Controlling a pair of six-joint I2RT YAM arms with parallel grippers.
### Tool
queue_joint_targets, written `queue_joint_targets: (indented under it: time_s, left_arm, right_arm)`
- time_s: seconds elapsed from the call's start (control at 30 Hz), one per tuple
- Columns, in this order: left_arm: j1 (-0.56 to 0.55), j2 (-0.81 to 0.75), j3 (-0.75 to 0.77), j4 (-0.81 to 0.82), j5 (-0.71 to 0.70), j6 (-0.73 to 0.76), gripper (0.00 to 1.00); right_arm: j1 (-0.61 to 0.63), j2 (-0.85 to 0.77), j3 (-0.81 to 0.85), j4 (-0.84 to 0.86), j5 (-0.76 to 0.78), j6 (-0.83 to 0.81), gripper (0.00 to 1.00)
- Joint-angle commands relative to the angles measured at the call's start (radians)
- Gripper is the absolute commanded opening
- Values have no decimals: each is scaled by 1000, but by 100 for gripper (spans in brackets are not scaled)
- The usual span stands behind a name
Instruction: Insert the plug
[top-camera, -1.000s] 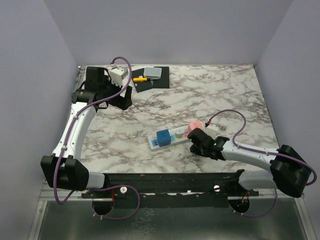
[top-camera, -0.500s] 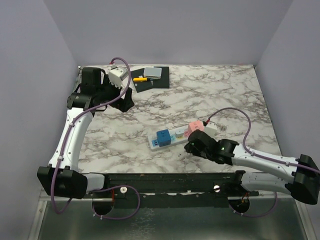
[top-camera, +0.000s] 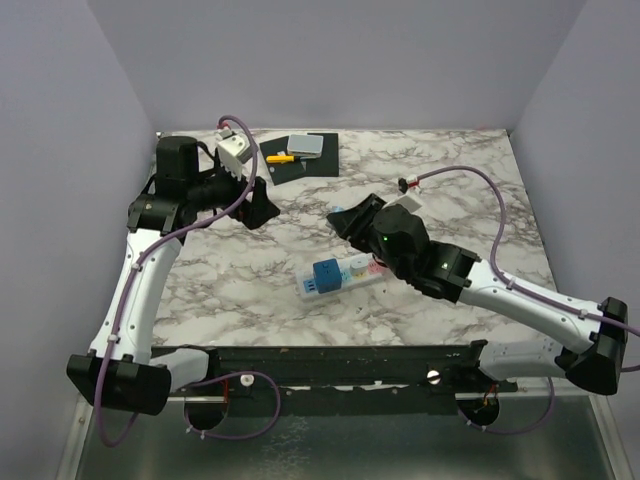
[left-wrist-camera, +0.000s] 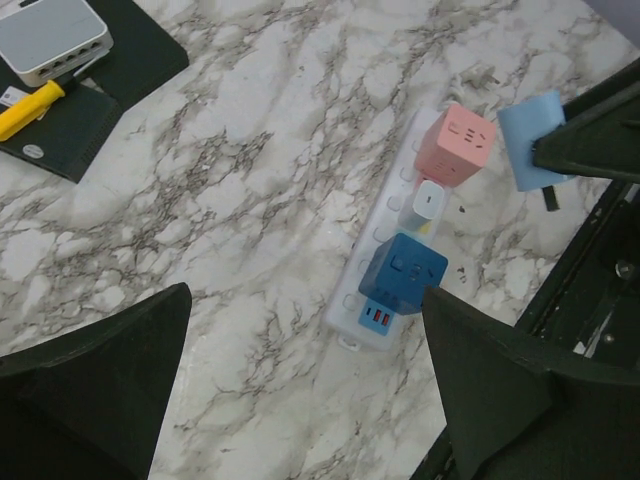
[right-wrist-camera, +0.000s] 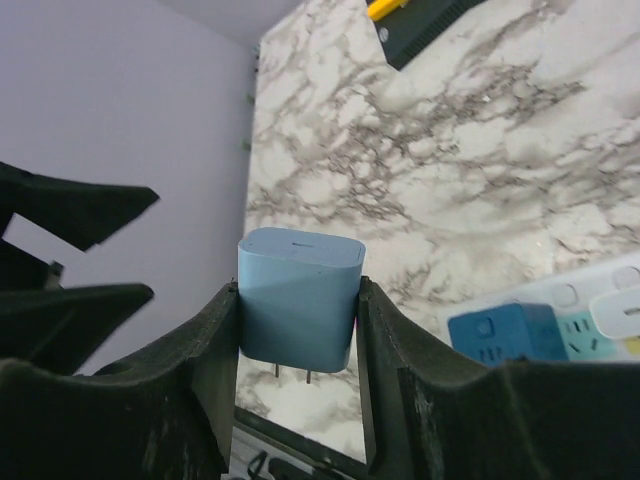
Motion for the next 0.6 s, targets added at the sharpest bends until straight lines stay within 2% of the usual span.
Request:
queue_joint_targets:
  time_s: [0.0, 0.37, 0.57]
  left_arm:
    - [-38, -58, -54, 145, 110, -179, 99]
    - [-166, -157, -184, 426, -10, -393, 99]
    - [-200, -171, -193, 497, -59, -445, 97]
  right_arm:
    - [6, 51, 45, 199, 86, 8, 27]
    - [6, 140, 102, 376, 58, 144, 25]
    - [6, 188, 153, 394, -4, 214, 25]
